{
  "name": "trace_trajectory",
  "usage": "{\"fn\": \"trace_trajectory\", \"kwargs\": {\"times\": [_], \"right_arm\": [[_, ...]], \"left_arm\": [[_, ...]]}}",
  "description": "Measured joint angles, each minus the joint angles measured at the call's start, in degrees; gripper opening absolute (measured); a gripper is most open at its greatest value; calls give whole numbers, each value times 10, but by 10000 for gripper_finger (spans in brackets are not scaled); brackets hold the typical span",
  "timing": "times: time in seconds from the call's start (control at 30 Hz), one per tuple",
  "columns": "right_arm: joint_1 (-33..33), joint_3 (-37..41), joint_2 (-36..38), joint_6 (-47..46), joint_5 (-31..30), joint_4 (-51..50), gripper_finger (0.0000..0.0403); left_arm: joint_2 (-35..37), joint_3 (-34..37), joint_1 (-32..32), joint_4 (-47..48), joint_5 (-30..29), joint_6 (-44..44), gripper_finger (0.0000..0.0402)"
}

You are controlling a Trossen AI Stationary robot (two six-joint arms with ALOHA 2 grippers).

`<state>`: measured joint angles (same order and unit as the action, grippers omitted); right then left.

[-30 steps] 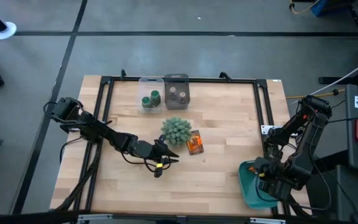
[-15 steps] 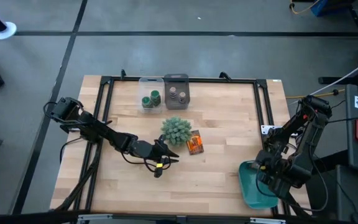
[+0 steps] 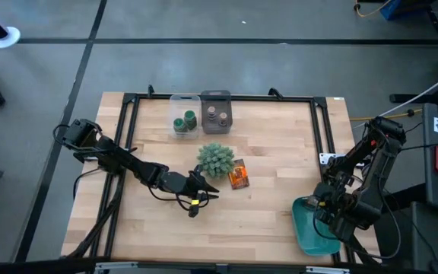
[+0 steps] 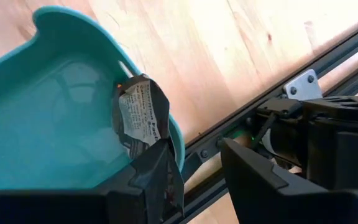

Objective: Sort spices by type
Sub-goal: Put the bottom orange seasoning pack into the blue bin

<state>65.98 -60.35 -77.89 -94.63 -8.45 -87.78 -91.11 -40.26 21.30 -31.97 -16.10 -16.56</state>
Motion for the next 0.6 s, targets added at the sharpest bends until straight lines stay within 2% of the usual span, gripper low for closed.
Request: {"fn": "trace_trajectory", "kwargs": {"times": [0.6], "right_arm": [[0,-1,2,0,-1,-23,150]], "left_arm": [[0,0,0,0,0,0,75]]}}
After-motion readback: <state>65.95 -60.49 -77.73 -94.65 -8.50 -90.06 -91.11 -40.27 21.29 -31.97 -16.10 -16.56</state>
